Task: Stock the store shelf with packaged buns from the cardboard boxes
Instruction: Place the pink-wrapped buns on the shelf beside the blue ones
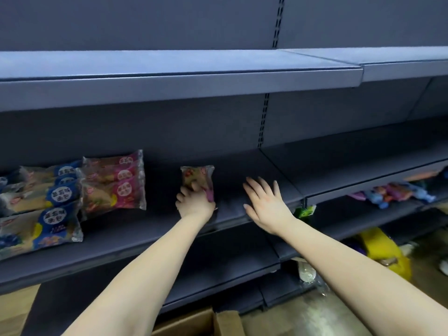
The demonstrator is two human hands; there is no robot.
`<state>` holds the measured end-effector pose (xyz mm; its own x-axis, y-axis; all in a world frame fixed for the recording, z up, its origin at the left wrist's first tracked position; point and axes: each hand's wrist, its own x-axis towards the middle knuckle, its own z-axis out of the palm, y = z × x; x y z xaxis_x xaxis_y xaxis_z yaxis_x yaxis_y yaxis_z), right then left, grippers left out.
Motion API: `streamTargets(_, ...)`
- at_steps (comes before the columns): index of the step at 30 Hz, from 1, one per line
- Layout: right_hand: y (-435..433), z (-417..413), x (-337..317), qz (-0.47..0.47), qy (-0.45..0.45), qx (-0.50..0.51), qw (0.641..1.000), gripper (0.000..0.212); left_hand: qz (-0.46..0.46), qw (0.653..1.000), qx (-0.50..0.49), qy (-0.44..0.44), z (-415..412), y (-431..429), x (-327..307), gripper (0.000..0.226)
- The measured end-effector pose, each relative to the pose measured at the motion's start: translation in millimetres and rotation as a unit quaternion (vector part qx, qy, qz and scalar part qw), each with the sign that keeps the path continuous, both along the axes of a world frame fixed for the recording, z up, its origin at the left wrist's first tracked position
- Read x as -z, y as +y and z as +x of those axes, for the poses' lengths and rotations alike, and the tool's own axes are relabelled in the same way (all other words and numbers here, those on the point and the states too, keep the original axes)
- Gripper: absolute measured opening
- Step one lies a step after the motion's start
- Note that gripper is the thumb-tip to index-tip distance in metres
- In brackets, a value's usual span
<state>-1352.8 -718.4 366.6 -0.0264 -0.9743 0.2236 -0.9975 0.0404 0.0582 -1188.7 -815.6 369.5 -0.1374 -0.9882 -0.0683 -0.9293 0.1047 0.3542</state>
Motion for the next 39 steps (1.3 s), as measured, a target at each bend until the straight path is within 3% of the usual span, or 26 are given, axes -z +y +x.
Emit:
streamTargets(5, 3, 18, 4, -0.006, -0.01, -0.028, 1.0, 0.06, 0.055, 0.997, -0.006, 0.059, 10, 1, -4, 0.108)
streamTargets(10, -2, 40, -6, -0.032, 0.005, -0.073, 0.997, 0.069, 0.05, 0.985, 0.155, 0.051, 43, 3, -16, 0.127)
streamTargets(16, -12, 54, -13, 0.013, 0.004, -0.096, 0.995, 0.091, -0.003, 0.951, 0.304, -0.051, 86, 10, -48, 0.113)
streamTargets(20, -14, 81, -14, 0.077, -0.006, -0.122, 0.989, 0.099, -0.028, 0.938, 0.329, -0.109, 110, 15, -55, 0.114)
streamTargets(22, -16, 98, -15, 0.083, -0.021, -0.118, 0.989, 0.097, -0.072, 0.931, 0.342, -0.103, 121, 16, -52, 0.102)
streamTargets(24, -18, 110, -16, 0.051, -0.048, -0.089, 0.994, 0.096, -0.19, 0.926, 0.323, -0.037, 132, 17, -46, 0.08)
streamTargets(26, -21, 118, -20, 0.02, -0.087, -0.046, 0.995, 0.097, -0.271, 0.935, 0.212, 0.086, 138, 20, -42, 0.067)
streamTargets(27, -23, 122, -22, 0.01, -0.107, -0.026, 0.994, 0.098, -0.266, 0.942, 0.14, 0.149, 140, 20, -41, 0.065)
streamTargets(29, -28, 131, -27, -0.019, -0.146, 0.007, 0.989, 0.098, -0.172, 0.951, 0.035, 0.254, 141, 24, -40, 0.074)
streamTargets(31, -31, 141, -33, -0.05, -0.192, 0.024, 0.98, 0.099, -0.066, 0.938, 0.018, 0.339, 137, 31, -42, 0.079)
streamTargets(37, -21, 173, -31, -0.069, -0.267, 0.016, 0.961, 0.093, 0.038, 0.842, -0.082, 0.532, 128, 38, -39, 0.118)
streamTargets(39, -19, 178, -29, -0.089, -0.312, 0.045, 0.945, 0.091, 0.104, 0.805, -0.093, 0.576, 131, 35, -32, 0.113)
